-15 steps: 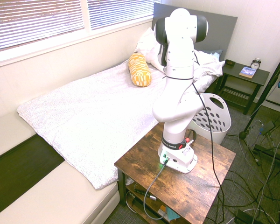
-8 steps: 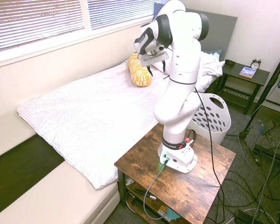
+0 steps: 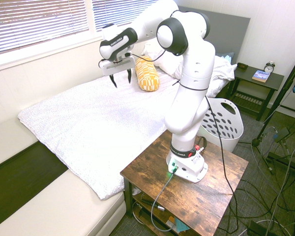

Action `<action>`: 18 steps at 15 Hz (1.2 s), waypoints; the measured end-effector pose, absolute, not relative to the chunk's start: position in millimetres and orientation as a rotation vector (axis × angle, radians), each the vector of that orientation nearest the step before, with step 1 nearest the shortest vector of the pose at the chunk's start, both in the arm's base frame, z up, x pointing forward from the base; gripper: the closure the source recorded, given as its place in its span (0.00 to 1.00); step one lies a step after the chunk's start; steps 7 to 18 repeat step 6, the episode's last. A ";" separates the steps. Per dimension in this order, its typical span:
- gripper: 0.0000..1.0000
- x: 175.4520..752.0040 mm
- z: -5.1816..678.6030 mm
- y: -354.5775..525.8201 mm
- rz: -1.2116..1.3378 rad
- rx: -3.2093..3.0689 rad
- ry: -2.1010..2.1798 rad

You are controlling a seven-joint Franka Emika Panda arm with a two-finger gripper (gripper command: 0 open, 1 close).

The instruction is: Put my clothes in the laundry bag

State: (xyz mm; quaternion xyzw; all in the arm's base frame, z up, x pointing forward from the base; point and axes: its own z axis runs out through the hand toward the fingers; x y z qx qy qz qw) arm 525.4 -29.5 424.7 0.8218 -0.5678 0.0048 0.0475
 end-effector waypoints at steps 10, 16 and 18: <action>0.00 533.9 408.3 46.6 0.184 2.405 -1.668; 0.00 533.9 408.3 46.6 0.184 2.405 -1.668; 0.00 533.9 408.3 46.6 0.184 2.405 -1.668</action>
